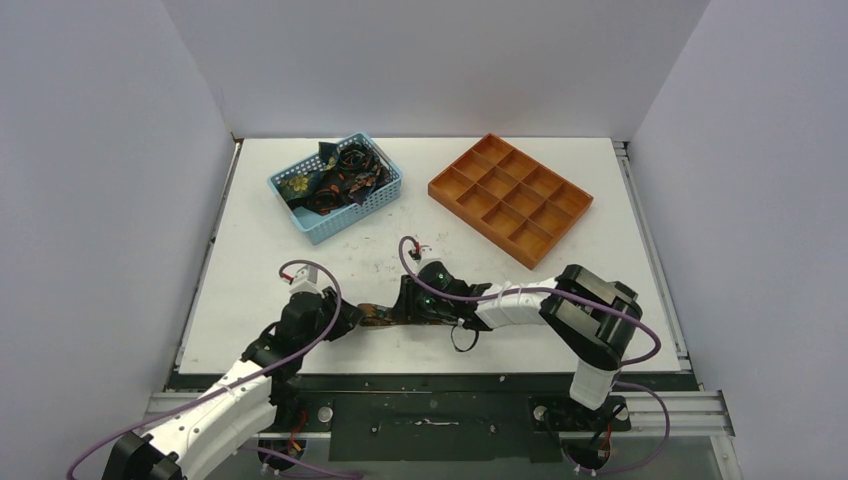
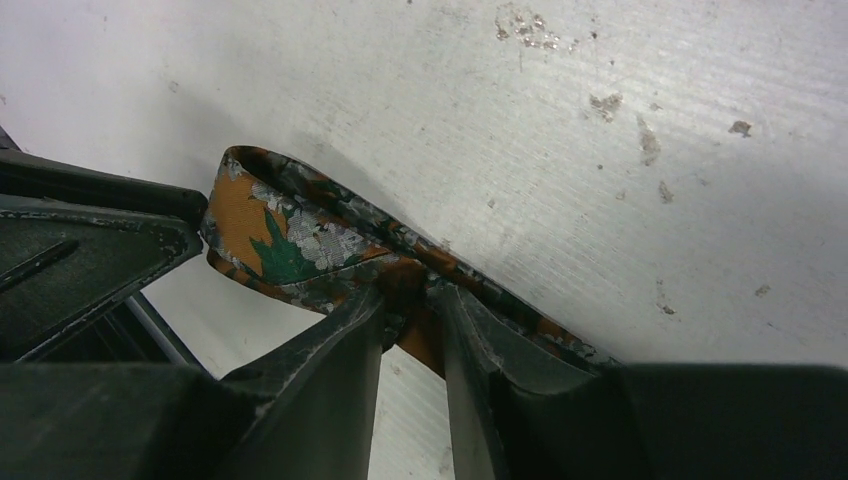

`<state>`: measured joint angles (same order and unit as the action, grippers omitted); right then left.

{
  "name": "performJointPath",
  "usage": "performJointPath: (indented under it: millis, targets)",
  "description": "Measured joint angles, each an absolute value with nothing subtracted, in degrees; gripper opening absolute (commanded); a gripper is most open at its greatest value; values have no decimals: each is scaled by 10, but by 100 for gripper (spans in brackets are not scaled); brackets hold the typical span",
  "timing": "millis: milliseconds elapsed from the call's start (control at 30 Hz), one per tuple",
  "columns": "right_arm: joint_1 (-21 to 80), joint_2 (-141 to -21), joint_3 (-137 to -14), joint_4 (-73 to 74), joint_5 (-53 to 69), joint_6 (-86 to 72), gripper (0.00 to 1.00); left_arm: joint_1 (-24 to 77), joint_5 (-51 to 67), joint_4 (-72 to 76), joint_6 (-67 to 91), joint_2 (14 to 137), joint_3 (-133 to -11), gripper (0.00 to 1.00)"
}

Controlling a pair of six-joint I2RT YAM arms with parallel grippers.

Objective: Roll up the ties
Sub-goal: Roll the tie at the center of the board.

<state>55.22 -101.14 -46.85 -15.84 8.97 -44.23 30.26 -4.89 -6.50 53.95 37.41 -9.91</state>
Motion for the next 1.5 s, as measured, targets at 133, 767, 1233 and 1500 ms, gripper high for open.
performJointPath:
  millis: [133, 767, 1233, 1500]
  targets:
    - [555, -1011, -459, -165, 81, -438, 27, 302, -37, -47, 545, 385, -90, 27]
    - [559, -990, -605, -21, 10, -338, 38, 300, -58, -188, 566, 210, -107, 14]
    - [559, -1189, -790, 60, 11, -262, 30, 422, -13, -166, 611, 264, -81, 0]
    - [569, -1192, -792, 70, 7, -239, 30, 502, -62, -84, 635, 395, -73, 0]
